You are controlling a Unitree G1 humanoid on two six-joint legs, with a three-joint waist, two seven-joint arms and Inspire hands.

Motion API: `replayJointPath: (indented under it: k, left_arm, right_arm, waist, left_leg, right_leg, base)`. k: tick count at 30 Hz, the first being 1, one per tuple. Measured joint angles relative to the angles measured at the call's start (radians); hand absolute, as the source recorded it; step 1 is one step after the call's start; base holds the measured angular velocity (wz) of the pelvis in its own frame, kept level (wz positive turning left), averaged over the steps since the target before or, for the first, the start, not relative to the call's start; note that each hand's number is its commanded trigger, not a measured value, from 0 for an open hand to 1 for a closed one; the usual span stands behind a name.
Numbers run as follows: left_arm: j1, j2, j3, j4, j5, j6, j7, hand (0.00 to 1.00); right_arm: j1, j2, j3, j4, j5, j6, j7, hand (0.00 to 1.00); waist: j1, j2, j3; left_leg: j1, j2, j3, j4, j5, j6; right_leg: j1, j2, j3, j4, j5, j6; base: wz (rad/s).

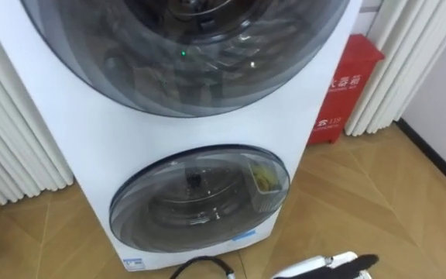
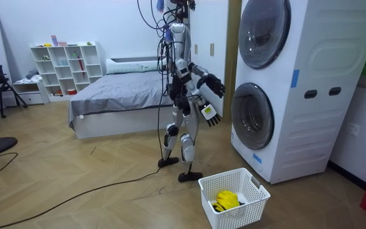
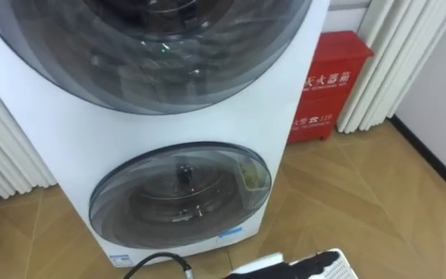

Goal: Pick clothes from washing machine

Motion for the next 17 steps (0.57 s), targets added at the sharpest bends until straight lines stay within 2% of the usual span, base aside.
replayJointPath:
  k: [2,5,6,7,8,9,10,11,13,14,15,16,17]
  left_arm:
    - [0.0,0.013,0.009,0.044,0.0,0.0,0.011,0.0]
    - [0.043,0.025,0.112,0.139,0.03,-0.022,0.058,0.0]
    - [0.076,0.03,0.175,0.199,0.035,-0.046,0.092,0.0]
    - [0.115,0.03,0.252,0.291,0.034,-0.07,0.13,0.0]
    - [0.135,0.03,0.297,0.34,0.034,-0.078,0.15,0.0]
    - [0.193,0.031,0.407,0.426,0.035,-0.089,0.197,0.0]
    - [0.243,0.043,0.523,0.495,0.032,-0.092,0.243,0.0]
    - [0.263,0.048,0.571,0.53,0.032,-0.095,0.265,0.0]
    - [0.321,0.089,0.722,0.703,0.025,-0.095,0.347,0.0]
    - [0.341,0.097,0.753,0.732,0.022,-0.094,0.367,0.0]
    - [0.39,0.109,0.807,0.758,0.021,-0.091,0.404,0.0]
    - [0.423,0.108,0.847,0.775,0.021,-0.089,0.436,0.0]
    - [0.428,0.104,0.86,0.792,0.021,-0.089,0.451,0.0]
  right_arm:
    - [0.001,-0.001,-0.001,0.001,0.005,0.0,0.0,0.0]
    - [0.025,-0.003,-0.006,0.004,0.058,0.0,0.002,0.0]
    - [0.038,-0.003,-0.024,0.017,0.086,0.0,0.008,0.0]
    - [0.055,-0.003,-0.054,0.048,0.129,-0.002,0.013,0.0]
    - [0.066,-0.003,-0.071,0.062,0.151,0.001,0.011,0.0]
    - [0.1,-0.003,-0.115,0.076,0.183,0.008,0.009,0.0]
    - [0.126,-0.002,-0.17,0.084,0.215,0.015,0.003,0.0]
    - [0.135,-0.001,-0.192,0.092,0.236,0.015,0.001,0.0]
    - [0.152,-0.006,-0.26,0.164,0.316,0.022,-0.013,0.0]
    - [0.158,-0.007,-0.272,0.173,0.318,0.029,-0.016,0.0]
    - [0.17,-0.007,-0.282,0.176,0.323,0.043,-0.019,0.0]
    - [0.177,-0.002,-0.291,0.185,0.327,0.044,-0.018,0.0]
    - [0.176,0.001,-0.297,0.198,0.326,0.045,-0.017,0.0]
  waist:
    - [0.013,0.0,-0.0006]
    - [0.054,-0.003,-0.0084]
    - [0.063,-0.003,-0.0145]
    - [0.085,-0.002,-0.0165]
    - [0.101,-0.003,-0.0185]
    - [0.128,-0.001,-0.0319]
    - [0.141,0.0,-0.0337]
    - [0.146,0.001,-0.034]
    - [0.161,0.009,-0.0274]
    - [0.165,0.008,-0.0279]
    - [0.173,0.01,-0.0272]
    - [0.178,0.01,-0.0246]
    - [0.182,0.01,-0.0233]
  left_leg:
    - [-0.001,0.001,0.0,0.0,0.0,0.0]
    - [0.005,0.005,0.0,0.001,0.0,0.0]
    - [0.011,0.008,-0.001,0.001,0.0,0.0]
    - [0.028,0.012,-0.001,0.0,0.0,0.0]
    - [0.039,0.014,-0.002,0.0,0.0,0.0]
    - [0.05,0.019,-0.002,0.001,0.0,0.0]
    - [0.06,0.024,-0.004,0.0,0.0,0.0]
    - [0.062,0.026,-0.005,0.001,0.0,0.0]
    - [0.079,0.037,-0.007,-0.003,-0.003,-0.007]
    - [0.083,0.037,-0.008,-0.003,-0.005,-0.009]
    - [0.088,0.04,-0.01,-0.003,-0.008,-0.014]
    - [0.087,0.039,-0.017,-0.006,-0.008,-0.015]
    - [0.087,0.038,-0.024,-0.009,-0.008,-0.015]
  right_leg:
    - [-0.001,0.003,0.003,0.001,0.0,0.0]
    - [0.001,0.009,0.0,0.0,0.0,-0.006]
    - [0.008,0.012,-0.004,-0.001,-0.001,-0.008]
    - [0.025,0.016,-0.018,-0.003,-0.003,-0.012]
    - [0.034,0.018,-0.027,-0.003,-0.006,-0.016]
    - [0.042,0.024,-0.027,-0.002,-0.01,-0.022]
    - [0.051,0.027,-0.037,-0.001,-0.014,-0.028]
    - [0.053,0.028,-0.045,-0.002,-0.015,-0.03]
    - [0.074,0.032,-0.097,-0.004,-0.018,-0.034]
    - [0.078,0.032,-0.109,-0.004,-0.023,-0.04]
    - [0.082,0.032,-0.122,-0.003,-0.025,-0.042]
    - [0.083,0.029,-0.132,-0.004,-0.025,-0.041]
    - [0.084,0.027,-0.134,-0.003,-0.026,-0.041]
  base:
    - [-0.1]
    - [-0.19]
    - [-0.05]
    - [-0.08]
    - [-0.18]
    - [-0.19]
    - [-0.13]
    - [0.06]
    - [0.16]
    - [0.09]
    - [0.1]
    - [0.15]
    - [0.13]
